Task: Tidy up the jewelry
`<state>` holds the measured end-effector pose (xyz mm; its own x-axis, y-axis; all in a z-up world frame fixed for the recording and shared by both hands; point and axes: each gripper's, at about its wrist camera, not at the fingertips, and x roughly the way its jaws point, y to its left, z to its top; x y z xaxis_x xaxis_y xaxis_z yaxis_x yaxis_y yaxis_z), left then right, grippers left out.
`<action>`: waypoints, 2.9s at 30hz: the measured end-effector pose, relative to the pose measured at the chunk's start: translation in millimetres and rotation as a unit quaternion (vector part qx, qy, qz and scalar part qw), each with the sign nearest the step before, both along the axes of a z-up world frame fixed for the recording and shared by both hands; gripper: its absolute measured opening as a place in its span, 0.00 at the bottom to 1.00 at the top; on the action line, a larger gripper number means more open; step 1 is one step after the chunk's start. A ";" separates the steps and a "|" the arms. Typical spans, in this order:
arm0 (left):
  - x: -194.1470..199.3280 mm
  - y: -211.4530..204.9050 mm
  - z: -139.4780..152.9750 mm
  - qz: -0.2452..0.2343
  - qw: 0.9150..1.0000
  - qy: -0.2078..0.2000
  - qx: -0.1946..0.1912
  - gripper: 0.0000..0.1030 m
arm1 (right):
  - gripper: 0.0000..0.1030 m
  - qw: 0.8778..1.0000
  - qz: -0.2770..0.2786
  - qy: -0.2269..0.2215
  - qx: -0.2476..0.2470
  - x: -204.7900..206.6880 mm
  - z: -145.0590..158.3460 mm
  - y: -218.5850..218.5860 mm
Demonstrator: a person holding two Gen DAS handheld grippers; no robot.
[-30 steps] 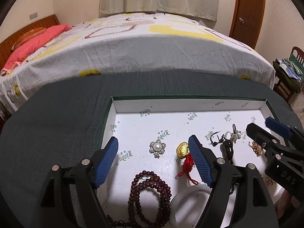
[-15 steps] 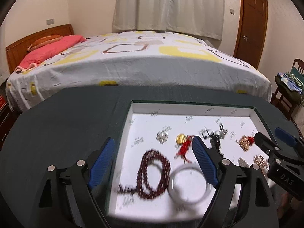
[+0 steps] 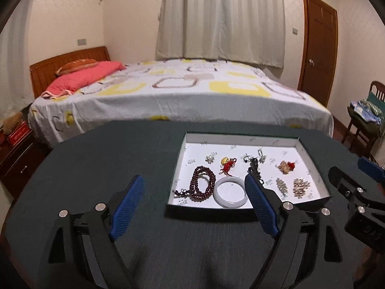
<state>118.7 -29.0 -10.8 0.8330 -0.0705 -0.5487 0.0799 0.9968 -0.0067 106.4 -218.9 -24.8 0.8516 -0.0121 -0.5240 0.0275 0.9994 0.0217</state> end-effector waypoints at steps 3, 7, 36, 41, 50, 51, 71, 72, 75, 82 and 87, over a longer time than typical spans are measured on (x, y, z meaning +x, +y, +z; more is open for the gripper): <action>-19.2 3.4 12.1 0.007 1.000 -0.012 -0.001 0.81 | 0.87 1.000 0.004 -0.013 0.000 -26.3 13.8 0.7; -44.0 5.1 25.9 0.015 0.999 -0.030 0.005 0.82 | 0.87 1.000 0.003 -0.018 0.004 -48.1 24.1 -2.6; -85.0 10.5 45.2 0.015 0.999 -0.047 -0.005 0.82 | 0.87 0.999 -0.001 -0.053 0.009 -90.6 47.3 -5.2; -85.1 10.9 45.1 0.016 0.999 -0.047 -0.003 0.82 | 0.87 0.998 -0.001 -0.055 0.006 -91.6 47.9 -4.2; -86.1 11.9 46.9 0.018 0.999 -0.045 -0.003 0.82 | 0.87 0.999 -0.001 -0.054 0.005 -91.4 48.0 -4.2; -87.1 13.1 47.5 0.019 0.999 -0.046 -0.004 0.82 | 0.87 0.999 -0.001 -0.053 0.005 -91.5 48.4 -4.6; -84.3 15.5 48.3 0.011 0.999 -0.050 -0.017 0.82 | 0.87 0.999 0.000 -0.051 0.005 -92.3 47.6 -3.5; -84.0 15.4 48.2 0.011 0.999 -0.049 -0.018 0.82 | 0.87 0.999 0.000 -0.051 0.005 -91.8 47.5 -3.5; -83.8 13.4 48.4 0.010 0.999 -0.051 -0.015 0.82 | 0.87 0.999 0.000 -0.051 0.005 -91.7 46.5 -3.0; -82.7 14.4 46.8 0.012 0.999 -0.048 -0.018 0.82 | 0.87 0.999 0.001 -0.048 0.005 -92.2 41.2 -2.4; -83.1 17.5 46.8 0.014 0.998 -0.051 -0.022 0.82 | 0.87 0.999 0.001 -0.046 0.006 -92.1 36.3 -2.7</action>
